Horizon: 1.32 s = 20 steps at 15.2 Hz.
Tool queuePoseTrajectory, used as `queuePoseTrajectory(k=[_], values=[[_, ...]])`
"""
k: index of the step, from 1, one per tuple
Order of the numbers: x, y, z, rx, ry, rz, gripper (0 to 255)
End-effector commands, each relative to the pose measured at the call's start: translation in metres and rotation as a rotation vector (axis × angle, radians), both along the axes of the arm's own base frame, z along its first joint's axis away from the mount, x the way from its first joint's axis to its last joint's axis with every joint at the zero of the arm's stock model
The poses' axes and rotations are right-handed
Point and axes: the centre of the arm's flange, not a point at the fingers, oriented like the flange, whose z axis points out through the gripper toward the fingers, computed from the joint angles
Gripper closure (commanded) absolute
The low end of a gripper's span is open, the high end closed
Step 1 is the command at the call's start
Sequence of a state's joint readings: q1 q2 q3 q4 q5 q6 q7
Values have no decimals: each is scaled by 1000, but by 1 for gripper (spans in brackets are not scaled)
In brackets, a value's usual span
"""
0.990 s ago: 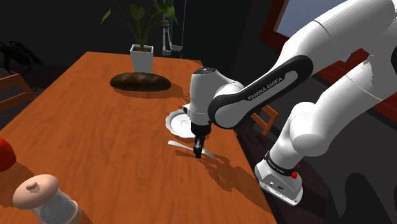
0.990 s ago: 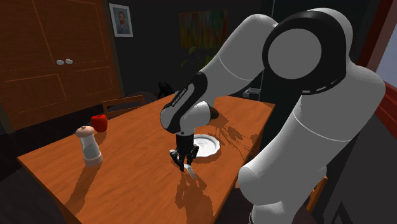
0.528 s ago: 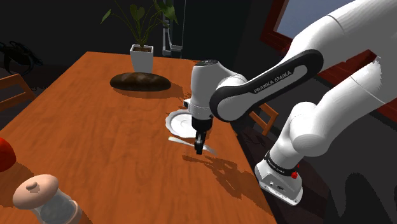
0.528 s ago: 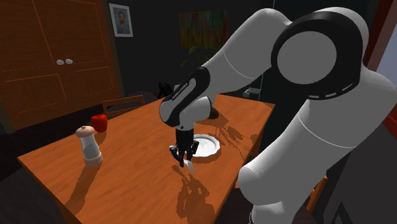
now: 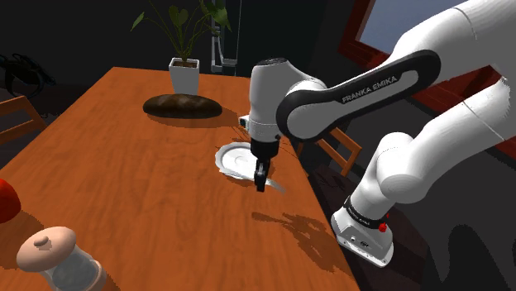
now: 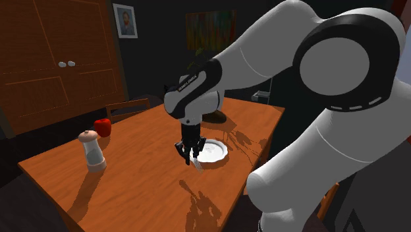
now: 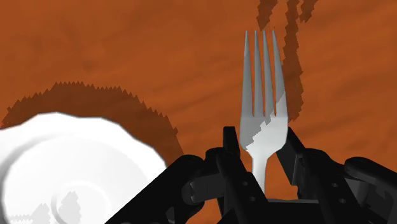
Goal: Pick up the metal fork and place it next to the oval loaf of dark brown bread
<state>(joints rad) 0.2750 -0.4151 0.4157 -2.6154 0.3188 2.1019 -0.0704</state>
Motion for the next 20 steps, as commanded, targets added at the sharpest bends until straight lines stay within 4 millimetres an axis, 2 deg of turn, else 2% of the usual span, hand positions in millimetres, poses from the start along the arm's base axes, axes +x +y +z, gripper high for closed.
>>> queuePoseTrajectory(k=[1,16,20], values=[[-1,0,12,0,0,0,255],[-1,0,87,0,0,0,255],[47,-22,87,0,0,0,255]])
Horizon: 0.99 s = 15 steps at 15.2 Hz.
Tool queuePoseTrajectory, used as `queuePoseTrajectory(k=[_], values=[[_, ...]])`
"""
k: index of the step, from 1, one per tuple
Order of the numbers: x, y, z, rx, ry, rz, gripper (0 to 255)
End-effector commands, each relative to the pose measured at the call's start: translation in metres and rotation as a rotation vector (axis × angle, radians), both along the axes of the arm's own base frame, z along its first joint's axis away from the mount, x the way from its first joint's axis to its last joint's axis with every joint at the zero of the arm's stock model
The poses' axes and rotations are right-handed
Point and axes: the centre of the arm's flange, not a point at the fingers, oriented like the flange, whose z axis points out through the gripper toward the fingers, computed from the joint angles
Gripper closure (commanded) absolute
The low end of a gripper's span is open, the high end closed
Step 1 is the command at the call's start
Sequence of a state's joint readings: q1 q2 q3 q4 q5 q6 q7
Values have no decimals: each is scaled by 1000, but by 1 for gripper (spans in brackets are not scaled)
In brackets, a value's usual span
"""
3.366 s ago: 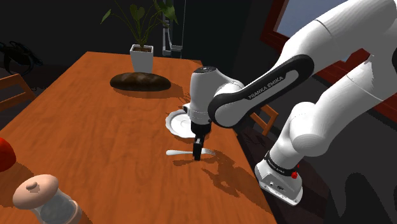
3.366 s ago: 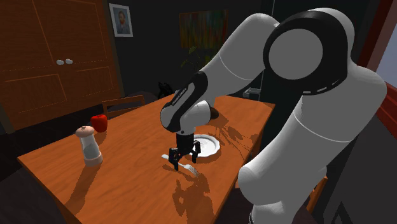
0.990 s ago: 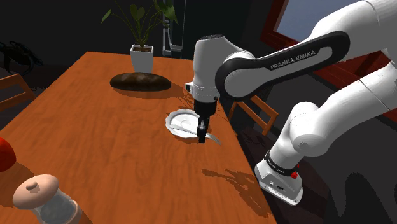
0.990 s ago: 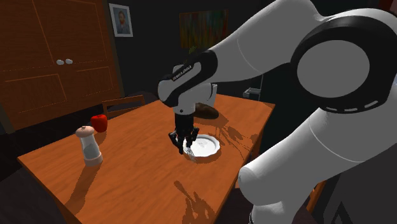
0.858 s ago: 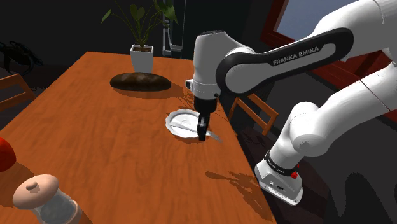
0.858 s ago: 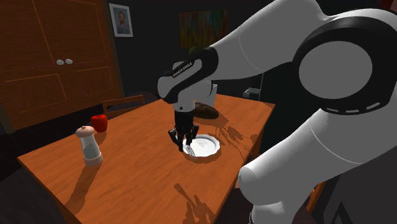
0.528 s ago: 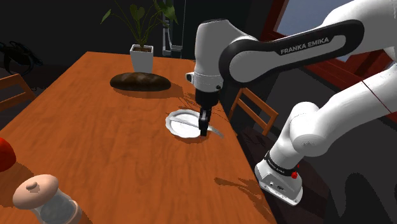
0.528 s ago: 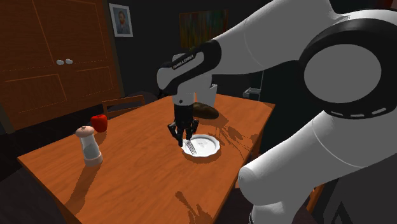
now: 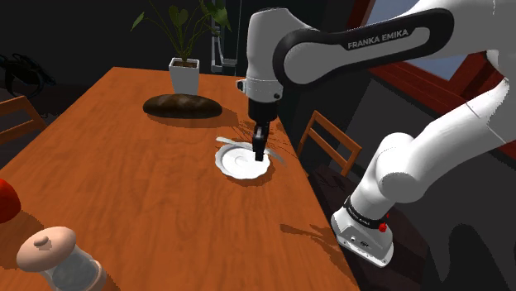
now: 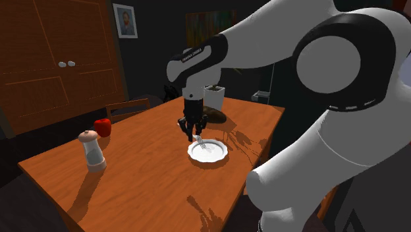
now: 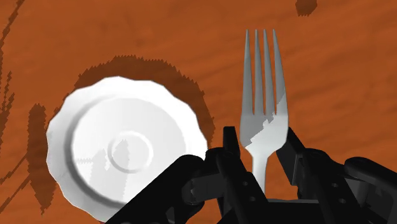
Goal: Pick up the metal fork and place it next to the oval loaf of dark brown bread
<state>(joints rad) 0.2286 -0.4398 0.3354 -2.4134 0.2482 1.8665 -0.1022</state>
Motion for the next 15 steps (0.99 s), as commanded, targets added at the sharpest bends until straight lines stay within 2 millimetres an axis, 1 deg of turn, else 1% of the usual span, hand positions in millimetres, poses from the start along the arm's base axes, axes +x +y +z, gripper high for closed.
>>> queuePoseTrajectory(k=[1,15], values=[[22,-12,1,0,0,0,255],[190,-88,2,0,0,0,255]])
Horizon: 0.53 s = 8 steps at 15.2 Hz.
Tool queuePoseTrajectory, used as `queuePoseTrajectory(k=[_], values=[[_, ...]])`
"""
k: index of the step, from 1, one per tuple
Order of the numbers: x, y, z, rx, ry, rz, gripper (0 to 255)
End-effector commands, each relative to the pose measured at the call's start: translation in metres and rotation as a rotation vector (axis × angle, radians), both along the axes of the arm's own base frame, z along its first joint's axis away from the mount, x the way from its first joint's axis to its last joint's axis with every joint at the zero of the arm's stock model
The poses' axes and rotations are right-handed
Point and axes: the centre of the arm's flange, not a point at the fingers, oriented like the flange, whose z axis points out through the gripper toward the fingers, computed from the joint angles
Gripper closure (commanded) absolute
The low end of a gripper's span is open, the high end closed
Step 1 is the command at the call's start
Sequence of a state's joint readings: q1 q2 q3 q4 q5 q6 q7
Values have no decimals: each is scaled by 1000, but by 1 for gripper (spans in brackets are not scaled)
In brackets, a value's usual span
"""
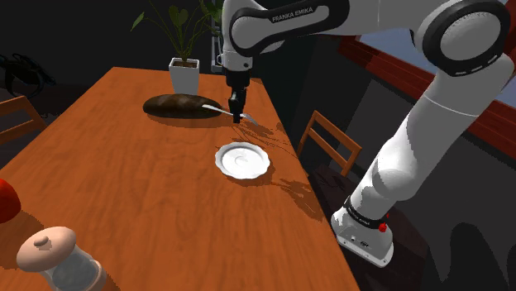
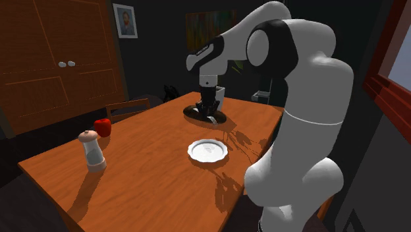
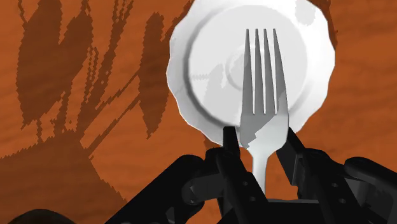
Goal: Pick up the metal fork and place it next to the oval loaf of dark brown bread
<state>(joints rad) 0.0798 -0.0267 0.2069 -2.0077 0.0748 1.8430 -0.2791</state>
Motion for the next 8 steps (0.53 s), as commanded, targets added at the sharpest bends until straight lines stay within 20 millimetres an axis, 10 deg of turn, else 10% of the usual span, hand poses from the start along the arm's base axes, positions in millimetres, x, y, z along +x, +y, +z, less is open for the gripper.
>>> queuePoseTrajectory(k=[1,8], values=[[24,-12,0,-1,0,0,255],[109,-51,0,-1,0,0,255]])
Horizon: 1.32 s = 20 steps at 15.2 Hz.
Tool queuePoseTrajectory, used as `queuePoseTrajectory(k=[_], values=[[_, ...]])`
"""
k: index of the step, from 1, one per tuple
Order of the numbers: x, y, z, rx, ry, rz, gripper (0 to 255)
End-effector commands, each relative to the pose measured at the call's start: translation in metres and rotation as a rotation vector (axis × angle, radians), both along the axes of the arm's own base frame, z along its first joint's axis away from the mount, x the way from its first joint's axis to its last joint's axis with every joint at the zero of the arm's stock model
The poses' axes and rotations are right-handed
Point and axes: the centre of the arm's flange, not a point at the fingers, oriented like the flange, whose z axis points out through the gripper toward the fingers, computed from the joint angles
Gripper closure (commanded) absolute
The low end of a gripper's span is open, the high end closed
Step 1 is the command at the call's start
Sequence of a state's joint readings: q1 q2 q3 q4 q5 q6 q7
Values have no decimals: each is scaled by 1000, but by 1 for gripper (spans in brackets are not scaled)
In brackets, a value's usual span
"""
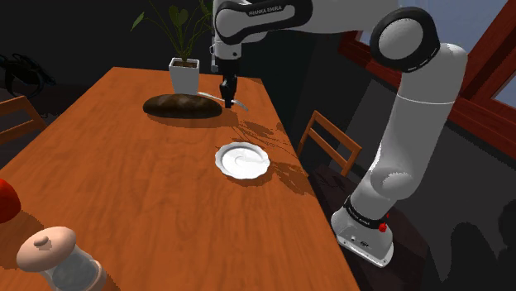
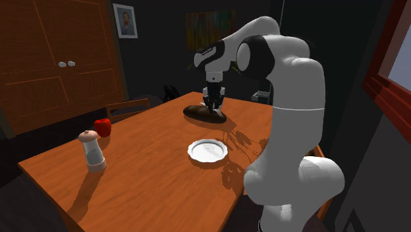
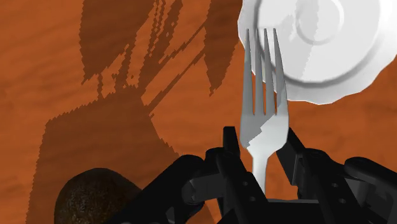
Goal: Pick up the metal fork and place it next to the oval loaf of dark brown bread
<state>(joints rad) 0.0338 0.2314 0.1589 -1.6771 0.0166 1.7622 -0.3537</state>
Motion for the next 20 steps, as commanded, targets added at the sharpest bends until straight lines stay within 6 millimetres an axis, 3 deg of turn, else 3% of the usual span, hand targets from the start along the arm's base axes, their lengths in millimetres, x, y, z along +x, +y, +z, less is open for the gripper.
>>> queuePoseTrajectory(k=[1,7,20], values=[[26,-11,0,0,0,0,255],[100,-45,1,0,0,0,255],[100,-45,-68,0,0,0,255]])
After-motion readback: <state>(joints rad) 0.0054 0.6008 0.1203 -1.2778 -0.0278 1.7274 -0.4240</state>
